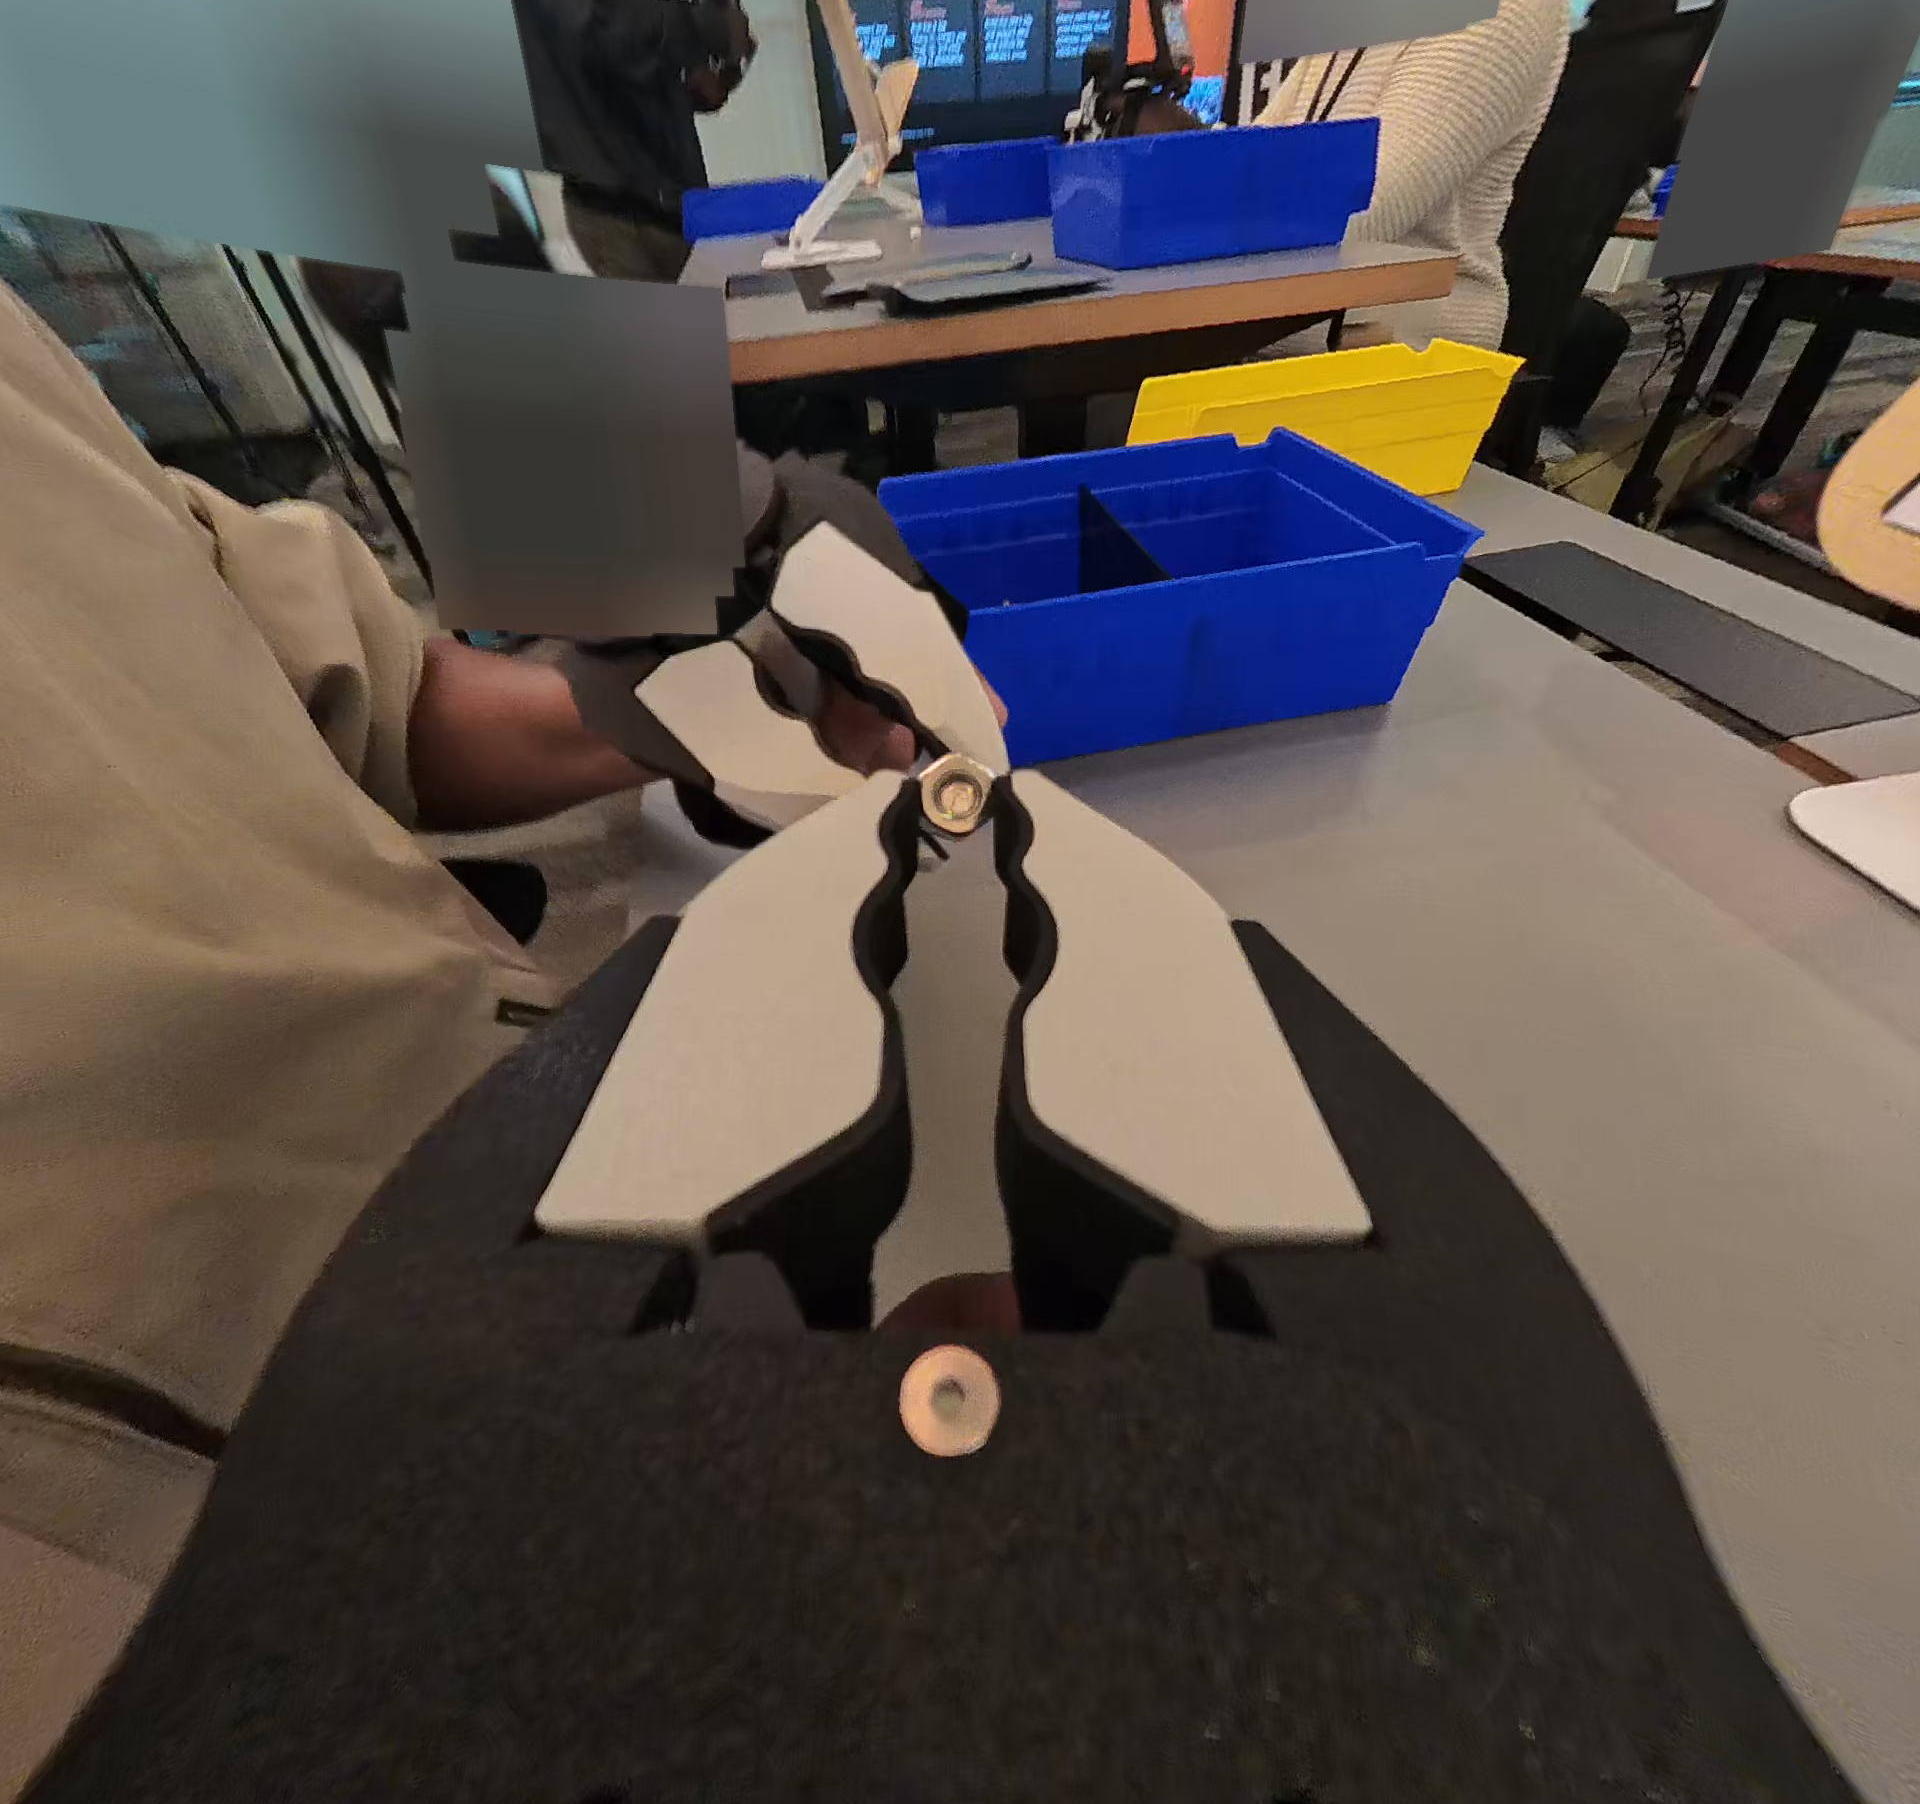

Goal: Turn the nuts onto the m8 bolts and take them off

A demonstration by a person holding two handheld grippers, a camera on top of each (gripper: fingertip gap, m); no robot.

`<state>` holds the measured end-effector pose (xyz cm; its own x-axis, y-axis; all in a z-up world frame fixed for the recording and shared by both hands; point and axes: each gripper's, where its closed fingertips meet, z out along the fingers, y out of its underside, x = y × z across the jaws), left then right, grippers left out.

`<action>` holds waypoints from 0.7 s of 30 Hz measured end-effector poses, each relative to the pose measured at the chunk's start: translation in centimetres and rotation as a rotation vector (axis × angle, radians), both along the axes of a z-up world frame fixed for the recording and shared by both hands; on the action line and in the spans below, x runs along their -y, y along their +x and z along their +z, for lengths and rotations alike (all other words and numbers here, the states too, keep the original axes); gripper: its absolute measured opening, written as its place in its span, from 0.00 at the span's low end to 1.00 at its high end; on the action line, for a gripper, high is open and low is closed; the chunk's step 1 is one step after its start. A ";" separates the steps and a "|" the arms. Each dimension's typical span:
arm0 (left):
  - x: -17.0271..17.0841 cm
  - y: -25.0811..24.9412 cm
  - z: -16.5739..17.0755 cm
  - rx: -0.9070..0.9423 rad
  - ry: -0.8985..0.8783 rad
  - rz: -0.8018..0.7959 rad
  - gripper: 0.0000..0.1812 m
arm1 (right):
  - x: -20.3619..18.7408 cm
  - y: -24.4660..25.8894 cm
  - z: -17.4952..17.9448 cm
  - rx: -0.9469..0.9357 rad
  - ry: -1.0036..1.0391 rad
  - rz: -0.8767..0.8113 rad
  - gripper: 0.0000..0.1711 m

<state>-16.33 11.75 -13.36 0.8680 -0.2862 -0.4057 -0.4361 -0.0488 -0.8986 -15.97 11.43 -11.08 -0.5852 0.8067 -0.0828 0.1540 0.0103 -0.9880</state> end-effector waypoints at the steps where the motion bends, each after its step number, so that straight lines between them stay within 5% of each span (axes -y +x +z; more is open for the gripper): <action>1: -0.1 -0.1 0.1 -0.032 0.017 0.028 0.08 | -0.1 0.0 0.0 0.002 -0.039 -0.003 0.08; 21: -0.7 -1.5 -0.2 -0.382 0.104 0.362 0.08 | -1.2 -1.1 -1.1 0.040 -0.322 -0.266 0.08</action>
